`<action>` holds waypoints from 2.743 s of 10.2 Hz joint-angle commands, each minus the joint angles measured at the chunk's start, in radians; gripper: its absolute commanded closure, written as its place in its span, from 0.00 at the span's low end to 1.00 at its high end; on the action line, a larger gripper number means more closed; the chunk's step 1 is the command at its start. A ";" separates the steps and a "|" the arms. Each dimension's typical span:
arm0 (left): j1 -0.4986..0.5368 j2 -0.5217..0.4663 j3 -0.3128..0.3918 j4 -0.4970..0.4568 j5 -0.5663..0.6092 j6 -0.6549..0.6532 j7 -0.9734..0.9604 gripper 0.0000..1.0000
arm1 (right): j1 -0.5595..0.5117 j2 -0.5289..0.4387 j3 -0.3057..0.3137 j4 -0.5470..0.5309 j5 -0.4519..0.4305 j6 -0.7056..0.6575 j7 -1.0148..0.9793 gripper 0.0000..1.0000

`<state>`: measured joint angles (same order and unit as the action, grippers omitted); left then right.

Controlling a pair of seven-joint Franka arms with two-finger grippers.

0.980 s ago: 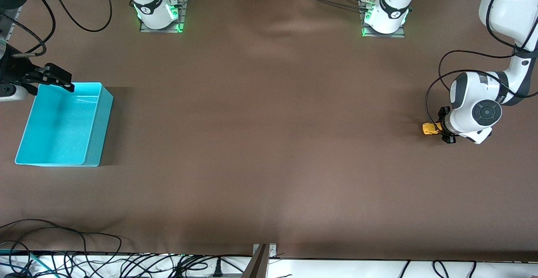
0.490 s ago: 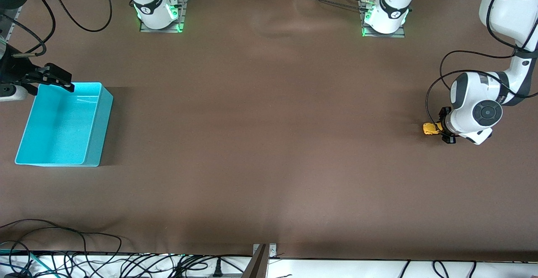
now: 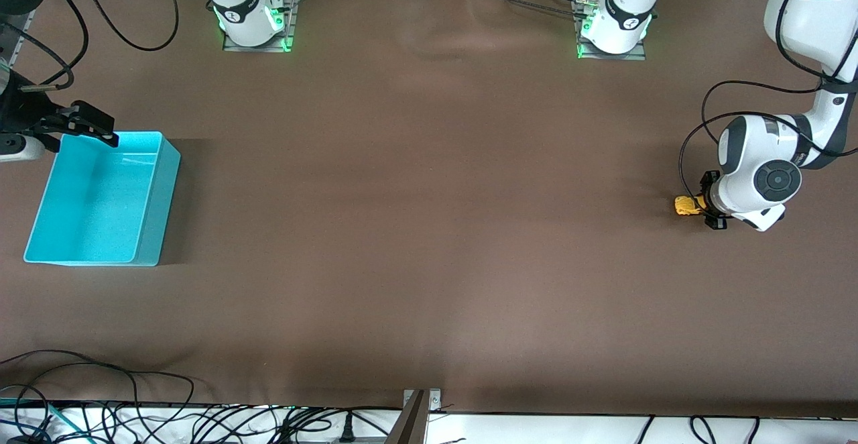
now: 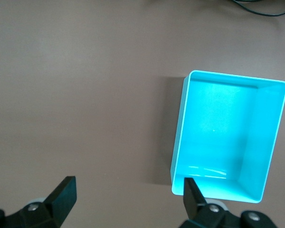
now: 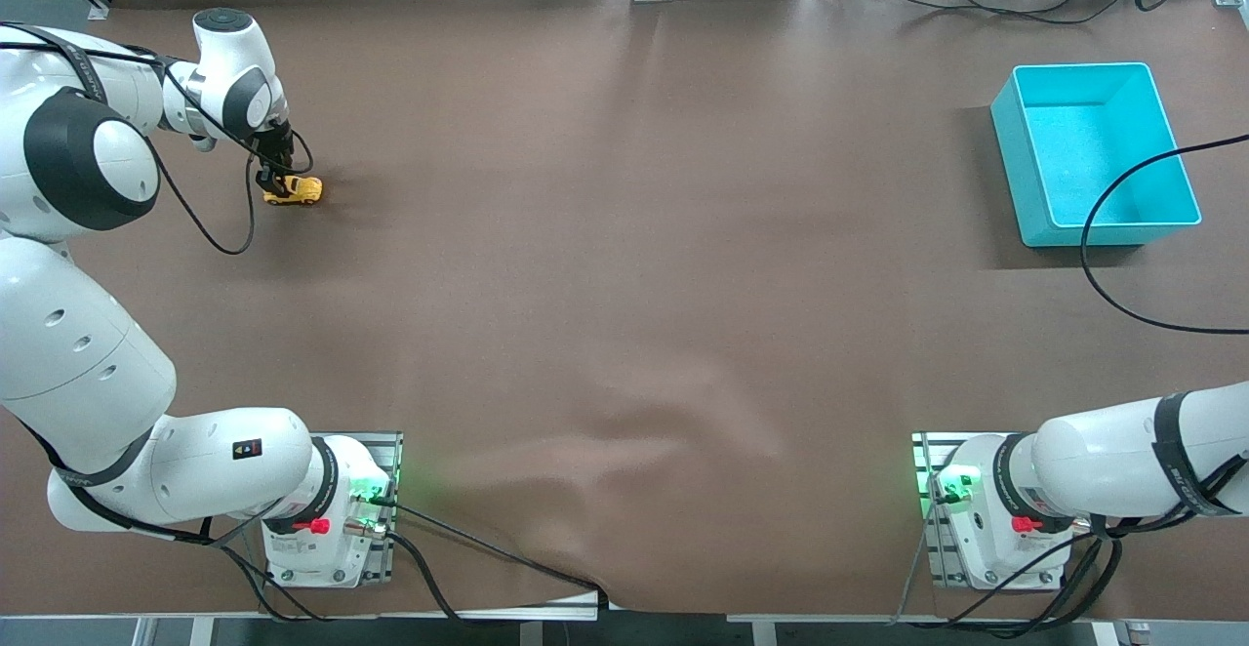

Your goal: Wind up and store yellow beetle car

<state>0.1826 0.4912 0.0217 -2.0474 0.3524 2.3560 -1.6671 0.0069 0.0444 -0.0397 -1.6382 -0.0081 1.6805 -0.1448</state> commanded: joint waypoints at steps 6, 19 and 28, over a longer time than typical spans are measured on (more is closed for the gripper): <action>0.005 0.152 0.003 0.072 0.037 0.109 0.044 0.22 | -0.004 0.008 -0.003 0.009 0.011 -0.012 -0.022 0.00; 0.015 0.015 0.003 0.073 0.019 0.074 0.052 0.00 | -0.004 0.008 -0.003 0.009 0.011 -0.013 -0.022 0.00; 0.005 -0.089 -0.029 0.490 -0.299 -0.403 0.270 0.00 | -0.002 0.008 -0.002 0.009 0.014 -0.018 -0.022 0.00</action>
<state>0.1873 0.3994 0.0027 -1.6306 0.0885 2.0125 -1.4293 0.0066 0.0535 -0.0386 -1.6379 -0.0081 1.6789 -0.1531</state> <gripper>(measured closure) 0.004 0.000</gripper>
